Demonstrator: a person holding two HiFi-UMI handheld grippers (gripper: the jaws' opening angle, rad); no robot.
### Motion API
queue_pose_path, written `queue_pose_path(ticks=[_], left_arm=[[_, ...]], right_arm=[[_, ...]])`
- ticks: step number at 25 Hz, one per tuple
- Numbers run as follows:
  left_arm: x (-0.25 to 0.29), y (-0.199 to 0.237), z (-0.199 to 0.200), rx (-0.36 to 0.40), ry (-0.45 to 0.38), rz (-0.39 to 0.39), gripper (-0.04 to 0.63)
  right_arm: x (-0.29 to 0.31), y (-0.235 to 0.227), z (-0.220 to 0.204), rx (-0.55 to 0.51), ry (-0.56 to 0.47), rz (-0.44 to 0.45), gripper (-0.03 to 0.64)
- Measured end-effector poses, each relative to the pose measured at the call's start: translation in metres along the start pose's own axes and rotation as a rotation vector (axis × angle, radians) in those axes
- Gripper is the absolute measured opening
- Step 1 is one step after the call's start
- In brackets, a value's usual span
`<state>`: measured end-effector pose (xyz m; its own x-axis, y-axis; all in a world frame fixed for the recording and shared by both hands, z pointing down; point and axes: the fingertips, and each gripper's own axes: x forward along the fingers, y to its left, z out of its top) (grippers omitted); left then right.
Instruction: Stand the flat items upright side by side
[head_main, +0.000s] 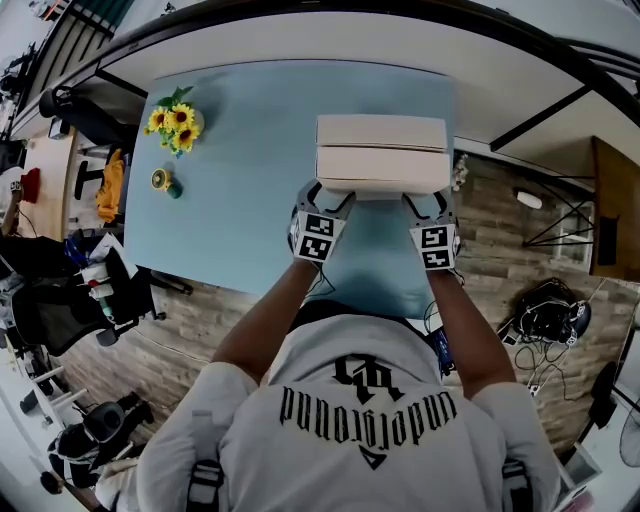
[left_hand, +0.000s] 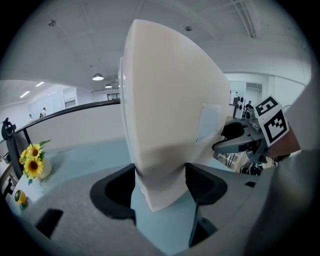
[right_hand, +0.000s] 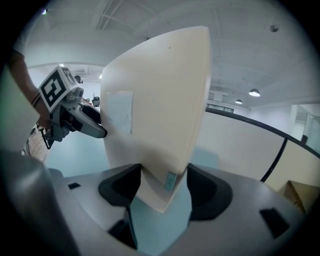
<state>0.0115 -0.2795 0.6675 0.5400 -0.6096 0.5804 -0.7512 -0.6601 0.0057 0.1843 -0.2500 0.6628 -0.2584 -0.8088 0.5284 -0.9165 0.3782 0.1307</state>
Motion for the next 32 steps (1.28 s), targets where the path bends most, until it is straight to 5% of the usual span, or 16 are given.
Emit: queue_pose_path(ticks=[15, 32], left_arm=[[-0.009, 0.000, 0.003, -0.012, -0.018, 0.020, 0.334], [-0.082, -0.023, 0.031, -0.033, -0.167, 0.062, 0.319]], right_arm=[[-0.007, 0.004, 0.001, 0.002, -0.011, 0.047, 0.350], [-0.087, 0.004, 0.022, 0.000, -0.129, 0.064, 0.307]])
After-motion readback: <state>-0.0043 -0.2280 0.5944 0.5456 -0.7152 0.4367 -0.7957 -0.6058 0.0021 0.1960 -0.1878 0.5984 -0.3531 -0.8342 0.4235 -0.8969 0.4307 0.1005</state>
